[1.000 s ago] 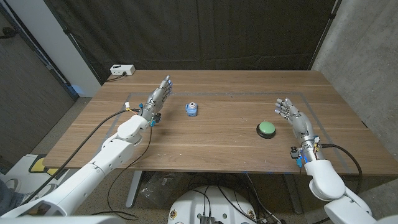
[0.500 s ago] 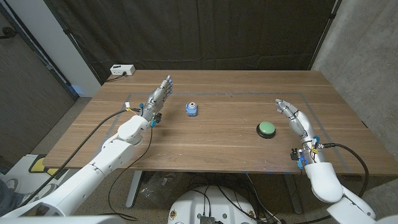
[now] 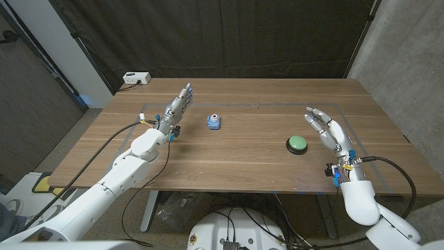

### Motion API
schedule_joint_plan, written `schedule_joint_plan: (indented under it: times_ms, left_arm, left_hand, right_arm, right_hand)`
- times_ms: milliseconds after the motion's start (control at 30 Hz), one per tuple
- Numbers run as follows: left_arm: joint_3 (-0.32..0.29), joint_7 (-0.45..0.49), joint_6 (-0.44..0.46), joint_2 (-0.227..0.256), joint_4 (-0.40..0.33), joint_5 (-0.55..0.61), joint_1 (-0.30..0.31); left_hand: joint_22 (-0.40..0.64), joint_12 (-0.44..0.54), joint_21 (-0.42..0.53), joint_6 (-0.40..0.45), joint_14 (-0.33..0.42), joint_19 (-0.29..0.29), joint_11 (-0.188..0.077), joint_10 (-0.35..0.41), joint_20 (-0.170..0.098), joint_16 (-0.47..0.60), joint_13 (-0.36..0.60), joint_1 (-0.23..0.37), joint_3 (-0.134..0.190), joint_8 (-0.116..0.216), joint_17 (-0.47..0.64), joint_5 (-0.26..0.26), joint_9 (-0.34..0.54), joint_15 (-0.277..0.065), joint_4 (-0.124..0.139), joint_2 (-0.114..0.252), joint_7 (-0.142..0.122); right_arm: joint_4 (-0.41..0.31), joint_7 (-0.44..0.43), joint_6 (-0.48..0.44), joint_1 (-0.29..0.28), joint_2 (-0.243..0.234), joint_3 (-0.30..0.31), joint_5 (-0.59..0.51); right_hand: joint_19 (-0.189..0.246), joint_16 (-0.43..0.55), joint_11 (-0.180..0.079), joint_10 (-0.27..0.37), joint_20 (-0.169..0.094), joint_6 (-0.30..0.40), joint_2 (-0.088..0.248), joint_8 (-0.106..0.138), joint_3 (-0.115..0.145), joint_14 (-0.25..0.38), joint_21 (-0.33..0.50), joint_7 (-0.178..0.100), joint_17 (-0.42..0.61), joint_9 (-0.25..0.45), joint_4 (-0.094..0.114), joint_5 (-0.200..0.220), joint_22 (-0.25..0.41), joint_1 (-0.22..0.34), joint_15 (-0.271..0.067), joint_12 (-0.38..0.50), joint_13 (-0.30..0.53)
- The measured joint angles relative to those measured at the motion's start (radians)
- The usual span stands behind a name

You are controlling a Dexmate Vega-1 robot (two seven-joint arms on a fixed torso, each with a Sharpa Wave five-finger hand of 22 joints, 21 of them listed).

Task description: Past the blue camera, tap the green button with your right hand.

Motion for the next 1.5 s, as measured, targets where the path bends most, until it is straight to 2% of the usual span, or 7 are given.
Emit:
schedule_joint_plan:
  times_ms: [333, 600, 667, 867, 1033, 1200, 1500]
  left_arm:
    - [-0.001, -0.011, -0.002, -0.005, 0.01, -0.007, -0.004]
    - [0.0, -0.023, -0.02, -0.013, 0.028, -0.014, -0.007]
    - [0.0, -0.024, -0.021, -0.013, 0.028, -0.014, -0.007]
    - [0.001, -0.026, -0.026, -0.016, 0.029, -0.014, -0.007]
    - [0.003, -0.026, -0.027, -0.017, 0.03, -0.014, -0.006]
    - [0.004, -0.026, -0.027, -0.018, 0.029, -0.014, -0.005]
    - [0.004, -0.024, -0.027, -0.017, 0.022, -0.014, -0.001]
  left_hand:
    - [0.0, 0.0, 0.0, 0.0, 0.0, 0.0, 0.0, 0.0, 0.0, 0.0, 0.0, 0.0, 0.0, 0.0, 0.0, 0.0, 0.0, 0.0, 0.0, 0.0, 0.0]
    - [0.0, 0.0, 0.0, 0.0, 0.004, 0.0, 0.002, 0.002, 0.0, 0.0, 0.0, 0.007, 0.0, 0.0, 0.0, 0.0, 0.0, 0.004, 0.0, 0.007, 0.0]
    - [0.0, 0.0, 0.0, 0.0, 0.004, 0.0, 0.002, 0.002, 0.0, 0.0, 0.0, 0.007, 0.0, 0.0, 0.0, 0.0, 0.0, 0.004, 0.0, 0.007, 0.0]
    - [0.0, 0.0, 0.0, 0.0, 0.004, 0.0, 0.002, 0.002, 0.0, 0.0, 0.0, 0.007, -0.004, 0.0, 0.0, 0.0, 0.0, 0.004, -0.004, 0.007, 0.0]
    - [0.0, 0.0, 0.0, 0.0, 0.004, 0.0, -0.002, 0.006, 0.0, 0.0, 0.0, 0.007, -0.004, 0.0, 0.0, 0.0, 0.0, 0.004, -0.004, 0.007, 0.0]
    - [0.0, 0.0, 0.0, 0.005, 0.004, 0.0, -0.002, 0.006, 0.0, 0.0, 0.0, 0.007, -0.004, 0.0, 0.0, 0.0, 0.0, 0.004, -0.004, 0.007, -0.005]
    - [0.0, 0.0, 0.0, 0.009, 0.007, 0.0, -0.005, 0.009, 0.0, 0.0, 0.0, 0.007, -0.004, 0.0, 0.0, 0.0, 0.0, 0.0, -0.004, 0.007, -0.002]
  right_arm:
    - [-0.06, -0.024, -0.134, -0.022, -0.031, -0.005, -0.15]
    - [-0.124, -0.008, -0.265, -0.049, -0.084, -0.015, -0.255]
    - [-0.131, -0.008, -0.265, -0.053, -0.092, -0.016, -0.255]
    - [-0.161, 0.024, -0.342, -0.068, -0.124, -0.019, -0.295]
    - [-0.184, 0.051, -0.398, -0.078, -0.15, -0.024, -0.314]
    - [-0.201, 0.071, -0.434, -0.083, -0.166, -0.03, -0.322]
    - [-0.218, 0.112, -0.516, -0.081, -0.197, -0.055, -0.343]
  right_hand:
    - [0.0, -0.005, -0.004, 0.004, 0.0, 0.004, 0.0, 0.0, 0.0, 0.0, -0.008, -0.004, 0.0, 0.0, 0.0, 0.0, 0.0, 0.0, 0.0, 0.0, 0.0]
    - [-0.017, -0.008, -0.003, 0.003, 0.002, 0.007, 0.0, 0.0, 0.0, -0.01, -0.014, -0.007, 0.0, 0.0, 0.0, 0.008, 0.005, 0.0, -0.001, -0.005, 0.0]
    - [-0.026, -0.012, 0.004, -0.014, 0.0, 0.007, 0.0, 0.0, 0.0, -0.019, -0.014, -0.007, 0.0, 0.0, 0.0, 0.008, 0.005, 0.0, 0.001, -0.012, 0.0]
    - [-0.054, -0.016, 0.029, -0.04, 0.004, 0.025, 0.008, 0.0, -0.001, -0.045, -0.024, 0.0, 0.0, 0.0, 0.007, 0.008, 0.005, -0.008, 0.002, -0.028, 0.0]
    - [-0.054, -0.016, 0.029, -0.04, 0.004, 0.03, 0.012, 0.0, -0.002, -0.049, -0.024, -0.005, 0.002, 0.0, 0.008, 0.014, 0.005, -0.012, -0.001, -0.031, 0.002]
    - [-0.054, -0.016, 0.021, -0.024, 0.004, 0.044, 0.027, 0.0, -0.001, -0.043, -0.024, 0.004, 0.0, 0.0, 0.016, 0.014, 0.005, -0.006, 0.0, -0.03, 0.003]
    - [-0.054, -0.012, 0.014, -0.007, 0.004, 0.053, 0.036, 0.0, 0.003, -0.029, -0.024, 0.003, 0.0, 0.0, 0.011, 0.018, 0.005, 0.004, 0.003, -0.024, 0.003]
